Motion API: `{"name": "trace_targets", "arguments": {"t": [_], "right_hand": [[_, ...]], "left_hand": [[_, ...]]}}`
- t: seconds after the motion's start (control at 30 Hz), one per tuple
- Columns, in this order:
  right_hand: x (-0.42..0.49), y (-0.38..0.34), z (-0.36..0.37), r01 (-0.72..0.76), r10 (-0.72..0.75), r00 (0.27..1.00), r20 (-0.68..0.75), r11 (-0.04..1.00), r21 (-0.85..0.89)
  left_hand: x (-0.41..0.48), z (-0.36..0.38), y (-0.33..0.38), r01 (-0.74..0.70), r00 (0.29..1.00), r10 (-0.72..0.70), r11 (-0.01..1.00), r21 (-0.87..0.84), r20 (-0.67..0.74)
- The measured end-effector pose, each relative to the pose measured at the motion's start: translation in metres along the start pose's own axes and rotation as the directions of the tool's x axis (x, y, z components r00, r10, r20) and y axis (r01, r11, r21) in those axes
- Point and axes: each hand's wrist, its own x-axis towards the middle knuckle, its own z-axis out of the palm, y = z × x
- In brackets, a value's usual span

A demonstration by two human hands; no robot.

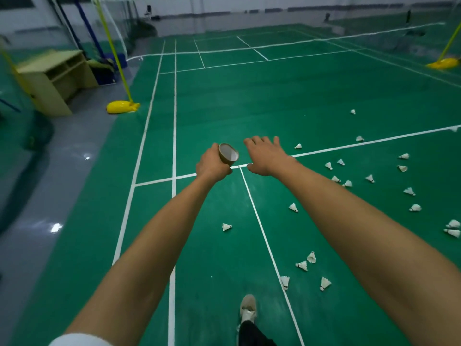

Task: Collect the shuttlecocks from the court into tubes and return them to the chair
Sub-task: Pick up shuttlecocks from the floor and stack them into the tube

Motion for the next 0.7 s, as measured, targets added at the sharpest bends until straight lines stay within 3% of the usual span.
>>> {"name": "trace_targets", "arguments": {"t": [0.4,0.7], "right_hand": [[0.284,0.006,0.002,-0.066,0.066,0.998,0.009,0.992,0.104],[0.409,0.03,-0.006,-0.14,0.139,0.99,0.026,0.988,0.066]], "left_hand": [[0.263,-0.028,-0.043,-0.028,1.0,0.027,0.999,0.031,0.011],[0.422,-0.024,-0.046,-0.104,0.993,0.104,0.995,-0.007,0.047]]}}
